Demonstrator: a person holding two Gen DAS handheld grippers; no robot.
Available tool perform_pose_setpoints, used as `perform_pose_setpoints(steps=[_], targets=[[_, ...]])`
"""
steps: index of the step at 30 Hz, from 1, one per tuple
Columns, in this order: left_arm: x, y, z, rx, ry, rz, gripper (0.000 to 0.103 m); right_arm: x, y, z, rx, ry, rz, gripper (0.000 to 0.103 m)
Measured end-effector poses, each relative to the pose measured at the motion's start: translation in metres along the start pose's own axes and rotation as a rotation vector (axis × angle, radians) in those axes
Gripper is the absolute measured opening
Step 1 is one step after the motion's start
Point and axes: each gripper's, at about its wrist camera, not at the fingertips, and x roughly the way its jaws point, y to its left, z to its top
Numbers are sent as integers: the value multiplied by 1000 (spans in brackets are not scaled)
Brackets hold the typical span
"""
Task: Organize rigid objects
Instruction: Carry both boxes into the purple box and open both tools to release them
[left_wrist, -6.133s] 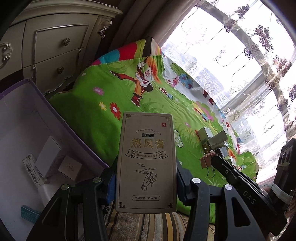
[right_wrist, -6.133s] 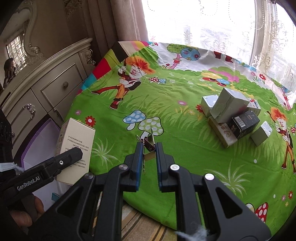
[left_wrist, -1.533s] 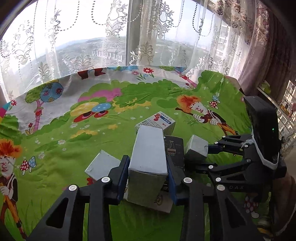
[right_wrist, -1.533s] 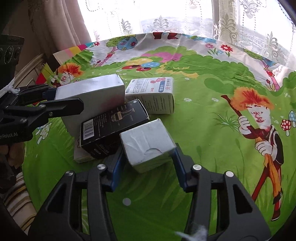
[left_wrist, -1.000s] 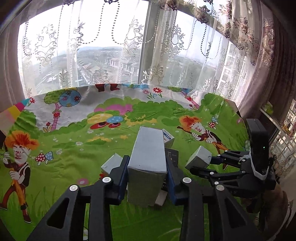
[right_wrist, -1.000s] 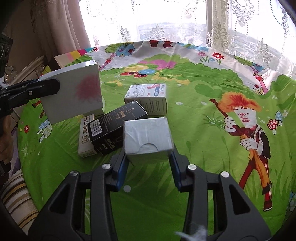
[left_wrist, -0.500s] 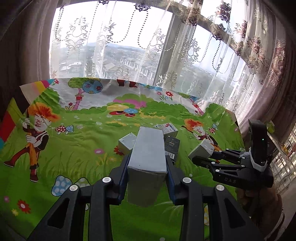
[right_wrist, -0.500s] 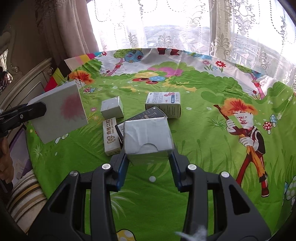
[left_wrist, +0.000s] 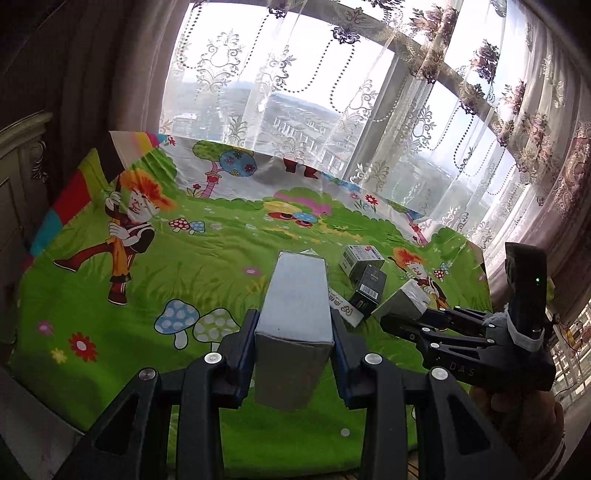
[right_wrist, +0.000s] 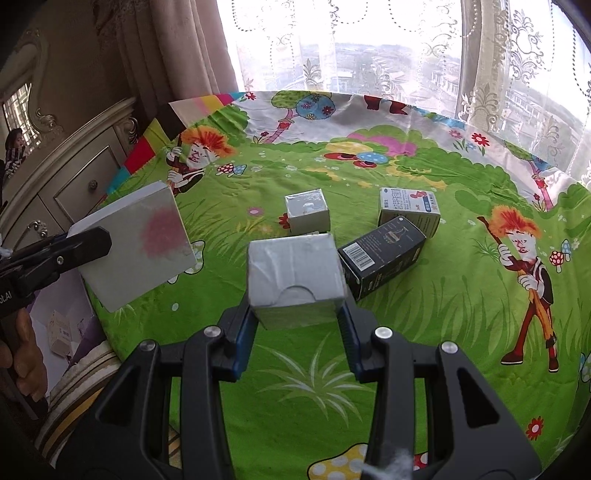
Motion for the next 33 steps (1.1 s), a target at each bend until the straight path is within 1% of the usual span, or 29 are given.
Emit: perform_pose_setpoints(steps=[4,10,19,28,33], targets=[[-10,11,-7,-25,-6,10,37,-1,16,1,22,11,-15,45],[-24,29,-18,-68,-15,22,37,-4,50,-3,-16,29,-15,45],[-53,61,-33,-143,-40,57,37,-8,104,-10,-66,51,37,45],[-90,102,-49,-230,-78,106,37,-9,164,-20,-171,83,95,45],[-112,129,-58,-278,-105,147,37,-8,199,-24,-233,99,126,45]])
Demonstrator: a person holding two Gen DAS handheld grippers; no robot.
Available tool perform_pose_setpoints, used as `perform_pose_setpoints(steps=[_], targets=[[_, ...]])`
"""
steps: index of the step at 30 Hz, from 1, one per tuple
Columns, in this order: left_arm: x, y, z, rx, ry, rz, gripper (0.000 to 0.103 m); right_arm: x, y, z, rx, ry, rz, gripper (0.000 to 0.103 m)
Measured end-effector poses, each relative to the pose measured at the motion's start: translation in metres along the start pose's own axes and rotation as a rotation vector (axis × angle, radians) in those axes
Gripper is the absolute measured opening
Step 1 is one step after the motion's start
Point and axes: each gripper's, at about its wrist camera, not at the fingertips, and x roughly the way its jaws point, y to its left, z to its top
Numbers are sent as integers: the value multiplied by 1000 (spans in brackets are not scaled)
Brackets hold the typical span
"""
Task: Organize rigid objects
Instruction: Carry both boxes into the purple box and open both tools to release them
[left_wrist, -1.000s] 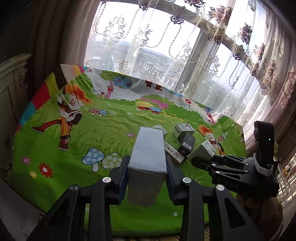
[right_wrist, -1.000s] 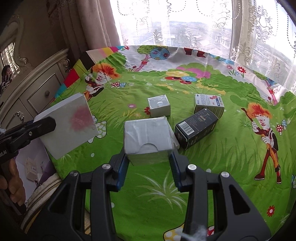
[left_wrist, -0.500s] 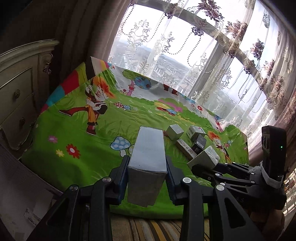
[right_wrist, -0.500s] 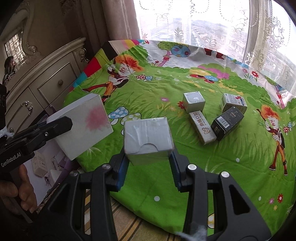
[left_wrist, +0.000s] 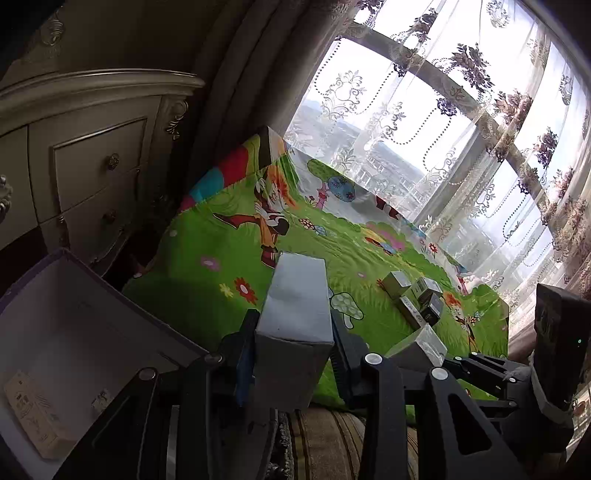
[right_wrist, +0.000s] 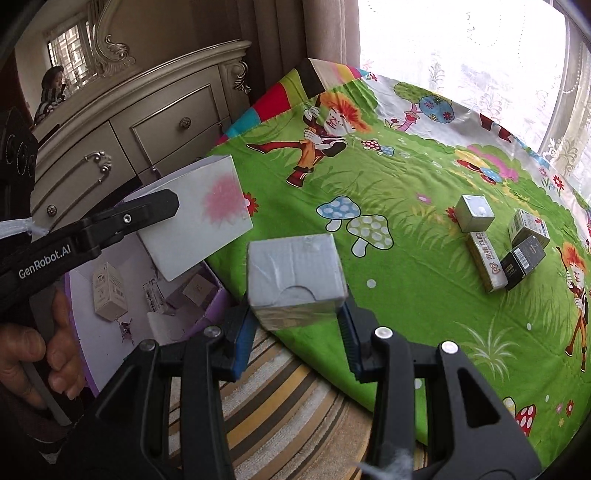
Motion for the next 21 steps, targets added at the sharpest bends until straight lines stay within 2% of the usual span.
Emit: perform_pose_setpoints(steps=[11,16,21], targets=[[-35,86,-6,-157,-31,153,37,19,81,1,-152,54,99,46],[-40,126,-11,-269,-8,245,37,30,114,-4,-210,88,140,46],[-41,156,-22,-361,15,300,37,37,144,-9,-276,109,177,46]])
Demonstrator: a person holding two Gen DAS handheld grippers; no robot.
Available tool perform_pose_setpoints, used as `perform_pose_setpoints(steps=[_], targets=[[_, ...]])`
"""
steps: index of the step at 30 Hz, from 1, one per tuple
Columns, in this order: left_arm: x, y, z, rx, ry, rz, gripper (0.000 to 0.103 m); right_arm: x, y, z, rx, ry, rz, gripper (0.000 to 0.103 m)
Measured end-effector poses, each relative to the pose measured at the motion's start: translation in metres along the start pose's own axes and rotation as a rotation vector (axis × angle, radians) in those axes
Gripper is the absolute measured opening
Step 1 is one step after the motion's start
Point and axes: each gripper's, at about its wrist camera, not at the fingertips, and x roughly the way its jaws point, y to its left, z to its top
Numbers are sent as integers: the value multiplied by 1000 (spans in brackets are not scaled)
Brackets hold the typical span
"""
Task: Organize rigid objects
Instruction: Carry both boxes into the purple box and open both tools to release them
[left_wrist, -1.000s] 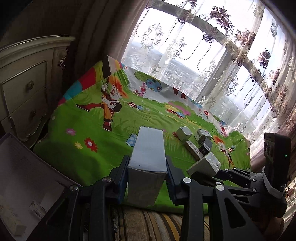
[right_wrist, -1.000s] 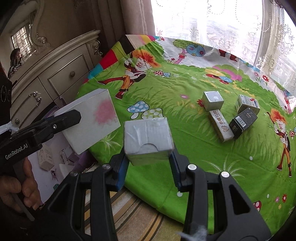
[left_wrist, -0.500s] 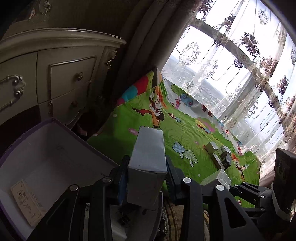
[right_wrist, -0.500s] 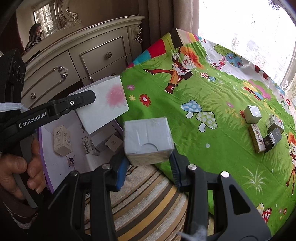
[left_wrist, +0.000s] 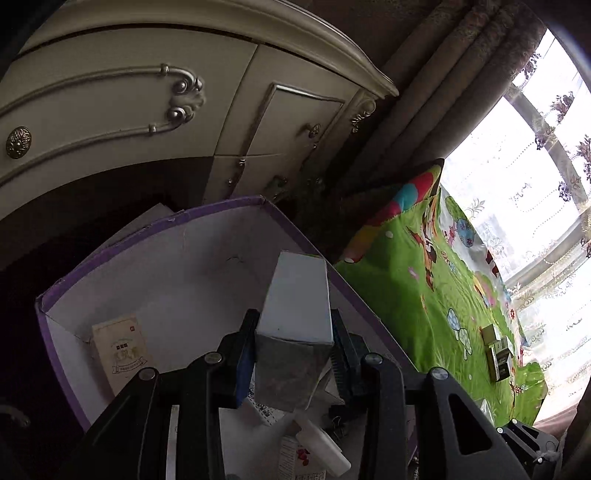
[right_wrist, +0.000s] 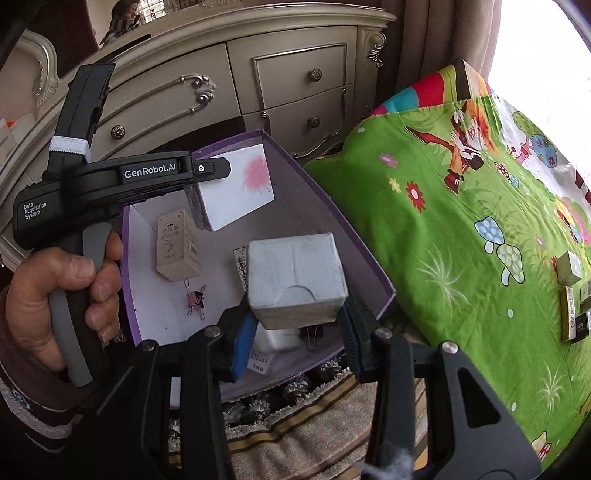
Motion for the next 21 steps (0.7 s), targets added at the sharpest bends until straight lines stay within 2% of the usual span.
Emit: perform_pose_setpoints(steps=[4,5,6,7,9,11,21], targets=[[3,11,1,-40,9,31,42,11,26,3,-63,24,65,46],[4,13,1,-47,12,32,49,14,33,2,-86,30,71,46],[4,14,1,-53,10,34,58,16,39,2,-113,38,73,49],[3,15,2,-55,5,36,60,16,44,1,-135,41,70,53],[2,16,2,-53,0,44,63,16,46,-1,-147,35,57,72],[2,15,2,-56,0,48,63,12,43,-2,-129,22,54,76],[6,-12,0,10,21,66,69,2,7,-2,-28,4,24,78]])
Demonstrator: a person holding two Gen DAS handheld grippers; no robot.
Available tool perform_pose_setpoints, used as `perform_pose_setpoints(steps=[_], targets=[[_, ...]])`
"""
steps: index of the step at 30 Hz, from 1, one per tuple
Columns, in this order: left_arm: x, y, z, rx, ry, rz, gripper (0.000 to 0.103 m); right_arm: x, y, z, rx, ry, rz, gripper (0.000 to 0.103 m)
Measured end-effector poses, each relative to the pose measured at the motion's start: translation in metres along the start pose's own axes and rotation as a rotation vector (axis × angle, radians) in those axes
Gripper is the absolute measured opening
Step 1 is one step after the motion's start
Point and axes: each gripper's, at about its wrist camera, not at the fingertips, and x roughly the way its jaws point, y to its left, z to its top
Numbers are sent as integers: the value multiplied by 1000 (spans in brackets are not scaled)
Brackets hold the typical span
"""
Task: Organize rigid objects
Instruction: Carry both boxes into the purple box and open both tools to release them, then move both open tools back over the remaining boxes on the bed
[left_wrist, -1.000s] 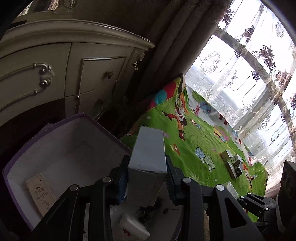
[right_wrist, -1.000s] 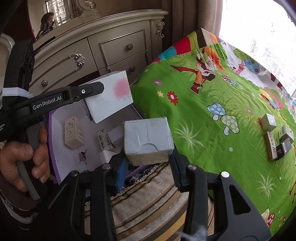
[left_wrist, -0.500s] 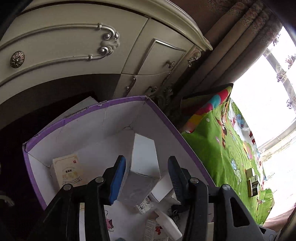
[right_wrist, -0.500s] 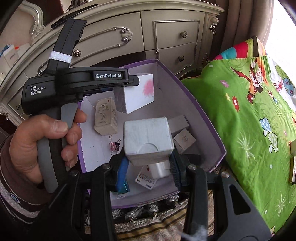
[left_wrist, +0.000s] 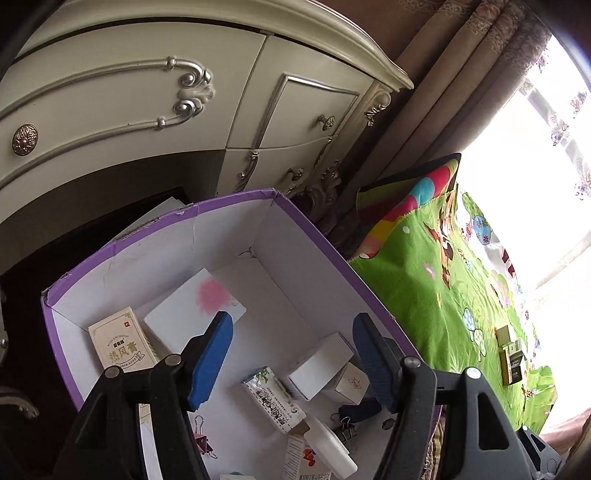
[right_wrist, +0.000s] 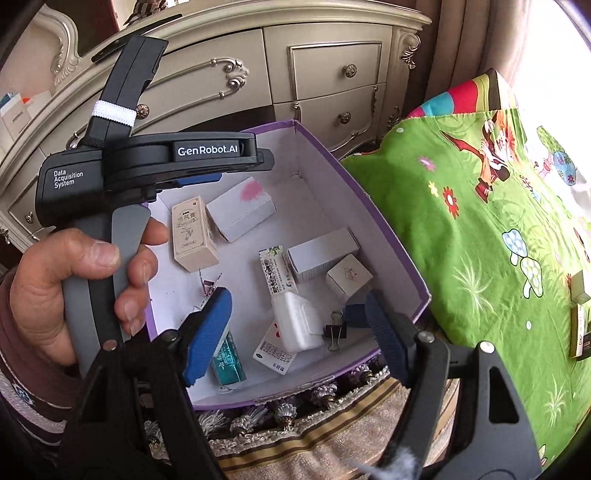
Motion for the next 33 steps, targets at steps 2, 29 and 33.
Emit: perform_pose_setpoints(steps=[2,29,33], targets=[[-1,-7,-1,16,3,1,69,-4,-8,0,13,-9,-8,78],[24,-141,-27,229,95,-83,69,-70,-194,-22,191,-116,-301,88],[28,-164,-31,261,109,-110,69,-77,-218,-23,168,-124,-334,90]])
